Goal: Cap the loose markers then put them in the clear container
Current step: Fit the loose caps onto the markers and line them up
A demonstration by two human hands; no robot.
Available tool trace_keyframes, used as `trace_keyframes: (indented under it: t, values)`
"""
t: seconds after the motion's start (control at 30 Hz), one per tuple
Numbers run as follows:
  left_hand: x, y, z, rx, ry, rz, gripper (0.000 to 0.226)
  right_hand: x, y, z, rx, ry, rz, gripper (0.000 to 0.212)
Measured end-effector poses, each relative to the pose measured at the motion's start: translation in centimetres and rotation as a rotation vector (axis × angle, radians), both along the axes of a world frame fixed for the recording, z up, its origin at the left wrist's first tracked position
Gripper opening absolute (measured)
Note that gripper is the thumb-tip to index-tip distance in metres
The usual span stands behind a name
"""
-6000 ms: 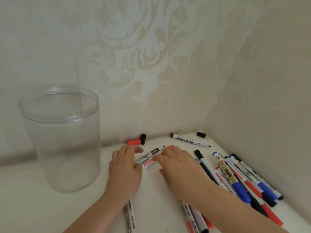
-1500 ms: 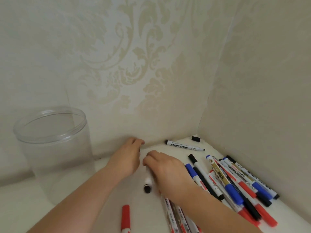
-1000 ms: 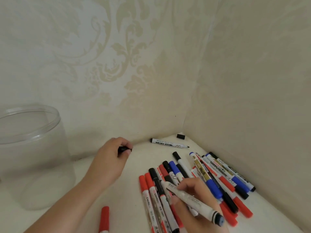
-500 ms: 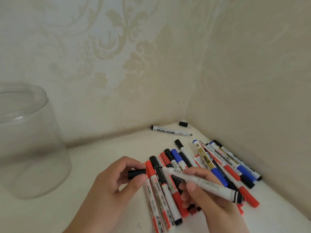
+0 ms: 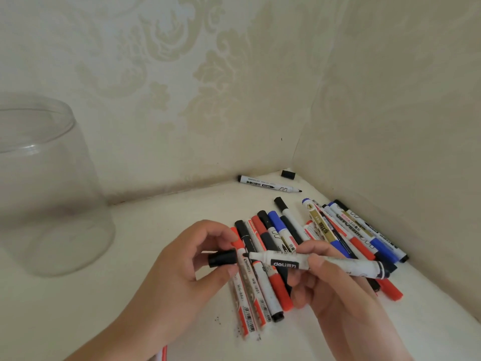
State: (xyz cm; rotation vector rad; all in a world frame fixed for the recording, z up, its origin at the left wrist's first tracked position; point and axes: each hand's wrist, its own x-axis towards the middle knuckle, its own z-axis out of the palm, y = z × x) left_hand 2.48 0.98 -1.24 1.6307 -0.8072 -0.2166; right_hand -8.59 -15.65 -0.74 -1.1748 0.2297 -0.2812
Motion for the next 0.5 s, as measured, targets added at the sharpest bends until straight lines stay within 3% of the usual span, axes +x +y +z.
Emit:
trace_keyframes:
  t: [0.23, 0.5]
  values:
    - [-0.19, 0.14, 0.32, -0.02, 0.011, -0.067, 0.047, -0.15, 0.23, 0.26, -0.003, 0.006, -0.006, 0.052]
    - [-0.35, 0.07, 0.31, -0.003, -0.005, -0.033, 0.03, -0.24, 0.11, 0.33, -0.033, -0.008, -0.048, 0.051]
